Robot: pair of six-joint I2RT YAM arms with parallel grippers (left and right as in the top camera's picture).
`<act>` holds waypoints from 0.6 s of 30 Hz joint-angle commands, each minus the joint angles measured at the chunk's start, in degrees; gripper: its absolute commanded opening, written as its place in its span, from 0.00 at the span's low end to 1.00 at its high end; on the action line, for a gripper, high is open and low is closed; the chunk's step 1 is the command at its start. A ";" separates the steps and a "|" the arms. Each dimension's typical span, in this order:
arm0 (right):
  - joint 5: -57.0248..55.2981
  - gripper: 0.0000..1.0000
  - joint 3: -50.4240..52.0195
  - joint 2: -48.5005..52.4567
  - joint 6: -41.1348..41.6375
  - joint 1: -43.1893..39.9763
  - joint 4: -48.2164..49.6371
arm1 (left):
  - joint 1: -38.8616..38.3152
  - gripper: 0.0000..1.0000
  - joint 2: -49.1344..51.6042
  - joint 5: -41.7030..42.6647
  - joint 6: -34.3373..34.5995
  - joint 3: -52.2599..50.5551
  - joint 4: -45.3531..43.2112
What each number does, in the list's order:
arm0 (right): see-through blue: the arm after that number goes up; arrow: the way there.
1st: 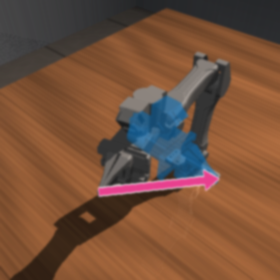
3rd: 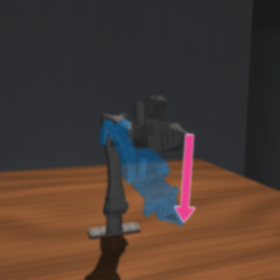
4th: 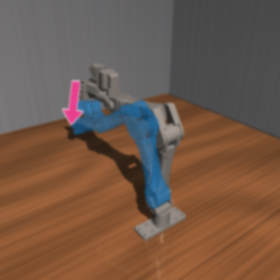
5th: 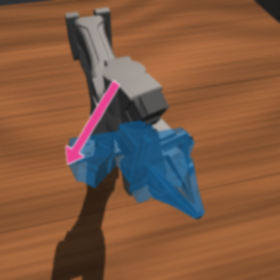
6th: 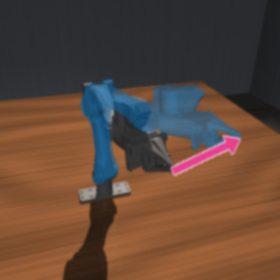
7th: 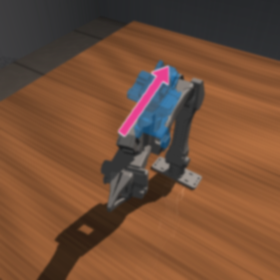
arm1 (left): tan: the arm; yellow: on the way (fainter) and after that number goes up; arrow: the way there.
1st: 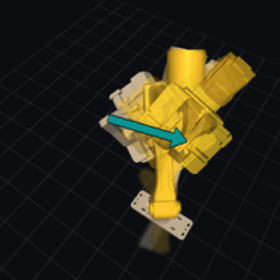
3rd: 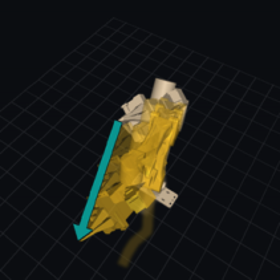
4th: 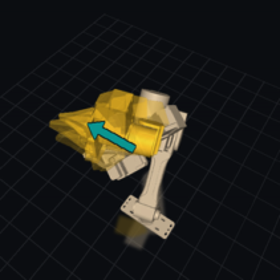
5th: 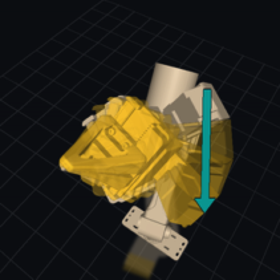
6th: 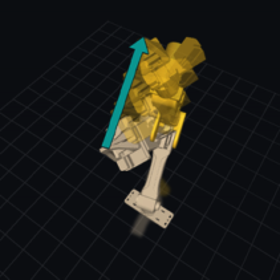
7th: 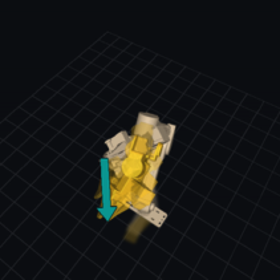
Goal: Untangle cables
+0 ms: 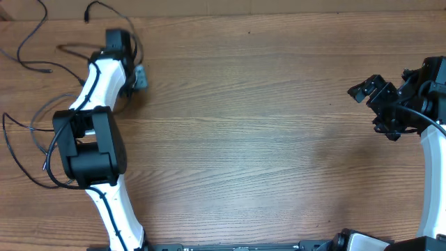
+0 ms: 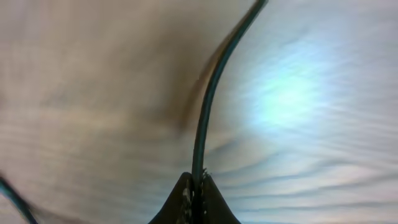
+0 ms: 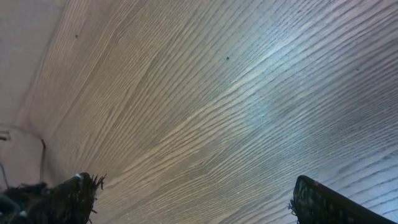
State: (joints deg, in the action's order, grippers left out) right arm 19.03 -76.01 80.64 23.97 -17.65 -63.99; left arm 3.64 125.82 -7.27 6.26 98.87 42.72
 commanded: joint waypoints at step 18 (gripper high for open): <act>-0.59 1.00 -0.46 0.17 -0.24 -0.09 0.22 | -3.30 0.04 -9.55 11.34 0.61 49.35 13.68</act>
State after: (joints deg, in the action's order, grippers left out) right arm 19.03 -76.01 80.64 23.97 -17.63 -64.01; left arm 0.12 114.06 3.44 6.00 148.57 55.00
